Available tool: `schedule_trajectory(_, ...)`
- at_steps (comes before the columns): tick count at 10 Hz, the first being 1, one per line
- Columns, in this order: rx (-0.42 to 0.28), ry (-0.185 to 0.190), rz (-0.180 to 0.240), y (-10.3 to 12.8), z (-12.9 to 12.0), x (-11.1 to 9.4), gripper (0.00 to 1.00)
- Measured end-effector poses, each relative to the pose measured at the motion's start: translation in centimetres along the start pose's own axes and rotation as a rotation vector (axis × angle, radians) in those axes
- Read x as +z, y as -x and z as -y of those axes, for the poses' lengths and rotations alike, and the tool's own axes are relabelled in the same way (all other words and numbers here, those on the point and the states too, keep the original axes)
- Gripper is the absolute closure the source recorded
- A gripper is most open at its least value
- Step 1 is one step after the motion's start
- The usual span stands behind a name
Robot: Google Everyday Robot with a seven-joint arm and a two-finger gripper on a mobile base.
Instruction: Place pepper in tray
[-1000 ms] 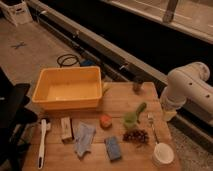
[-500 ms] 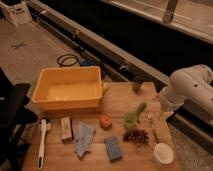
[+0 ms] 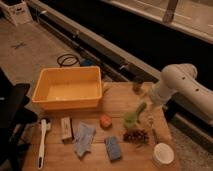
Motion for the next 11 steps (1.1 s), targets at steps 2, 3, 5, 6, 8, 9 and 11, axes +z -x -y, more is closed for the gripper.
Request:
schedule_trajectory(2, -0.002, -0.001, -0.001, 0.1, 0.1, 0.1, 0.35)
schedule_trajectory(3, 0.0, -0.002, -0.003, 0.0, 0.0, 0.1, 0.35)
schedule_trajectory(5, -0.032, 0.004, -0.01, 0.7, 1.4, 1.2, 0.35)
schedule_trajectory(6, -0.053, 0.004, -0.014, 1.3, 2.4, 1.8, 0.35)
schedule_trajectory(8, -0.076, 0.006, -0.045, 1.1, 4.1, 3.6, 0.35)
schedule_trajectory(9, -0.083, 0.012, -0.062, 0.6, 4.5, 4.6, 0.35)
schedule_trajectory(11, -0.093, 0.021, -0.091, -0.5, 4.8, 5.4, 0.35)
